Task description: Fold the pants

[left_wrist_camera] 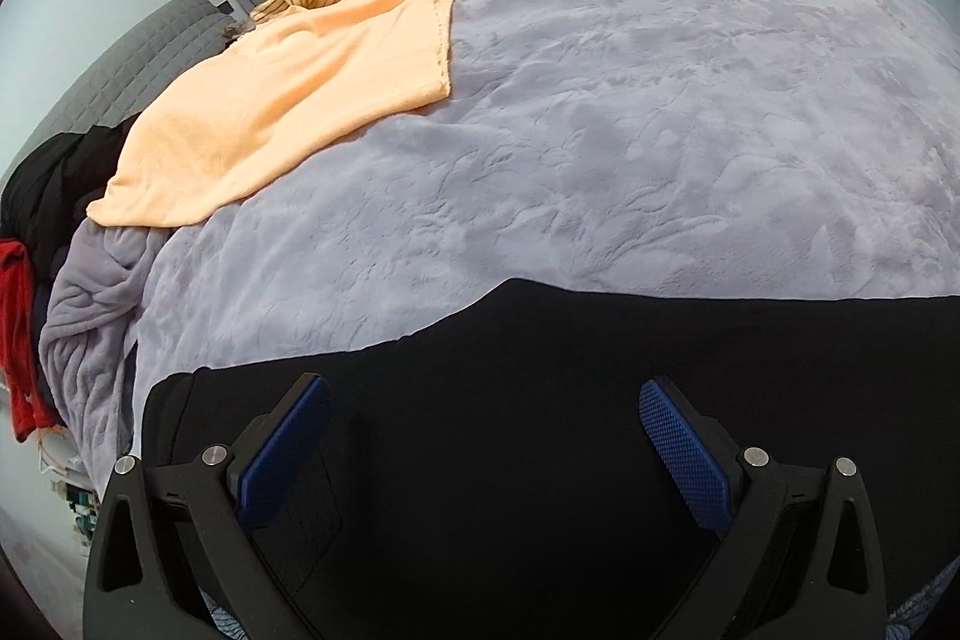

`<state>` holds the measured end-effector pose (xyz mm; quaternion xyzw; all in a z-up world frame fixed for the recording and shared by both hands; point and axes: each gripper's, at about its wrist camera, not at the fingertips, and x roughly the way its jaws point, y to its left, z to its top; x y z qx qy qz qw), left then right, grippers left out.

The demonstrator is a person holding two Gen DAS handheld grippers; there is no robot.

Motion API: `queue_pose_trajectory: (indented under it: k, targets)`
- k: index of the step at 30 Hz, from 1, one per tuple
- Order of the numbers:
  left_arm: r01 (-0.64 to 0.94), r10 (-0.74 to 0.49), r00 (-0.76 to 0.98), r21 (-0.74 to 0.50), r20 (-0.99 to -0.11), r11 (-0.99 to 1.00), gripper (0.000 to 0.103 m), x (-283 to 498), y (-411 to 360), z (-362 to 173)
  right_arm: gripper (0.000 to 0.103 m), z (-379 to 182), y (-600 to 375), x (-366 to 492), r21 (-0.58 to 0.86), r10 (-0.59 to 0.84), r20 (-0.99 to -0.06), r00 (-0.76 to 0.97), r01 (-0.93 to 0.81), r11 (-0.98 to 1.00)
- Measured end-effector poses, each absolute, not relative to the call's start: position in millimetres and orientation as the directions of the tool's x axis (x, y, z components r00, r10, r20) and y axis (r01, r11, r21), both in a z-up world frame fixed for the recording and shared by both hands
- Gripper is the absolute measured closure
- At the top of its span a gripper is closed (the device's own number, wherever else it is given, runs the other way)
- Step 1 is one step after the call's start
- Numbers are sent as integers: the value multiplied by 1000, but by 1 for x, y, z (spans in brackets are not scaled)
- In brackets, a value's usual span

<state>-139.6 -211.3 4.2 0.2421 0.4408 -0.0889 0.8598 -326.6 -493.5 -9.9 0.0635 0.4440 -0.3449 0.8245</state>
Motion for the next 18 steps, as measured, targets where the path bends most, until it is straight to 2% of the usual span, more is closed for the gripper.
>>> queue_pose_trajectory:
  k: [3,6,9,12,15,18]
  targets:
    - [403,-30,560,241,-828,883,0,-160,-211,12,0,8,-493,-345,-245,-571,-755,323,668,703]
    - [515,-118,527,206,-841,832,0,-199,-239,12,0,17,-453,-329,-154,-475,-757,448,584,797]
    - [596,-126,589,323,-798,735,0,-239,-269,6,0,4,-374,-294,-119,-308,-780,544,354,928]
    - [583,-79,630,404,-772,705,0,-245,-270,-4,1,-23,-332,-279,-273,-376,-771,513,267,924]
    - [512,-14,649,422,-761,748,0,-223,-244,-2,0,-26,-364,-295,-159,-327,-799,505,347,924]
    - [446,42,669,446,-742,776,0,-211,-214,0,0,-24,-412,-325,-180,-414,-800,434,485,856]
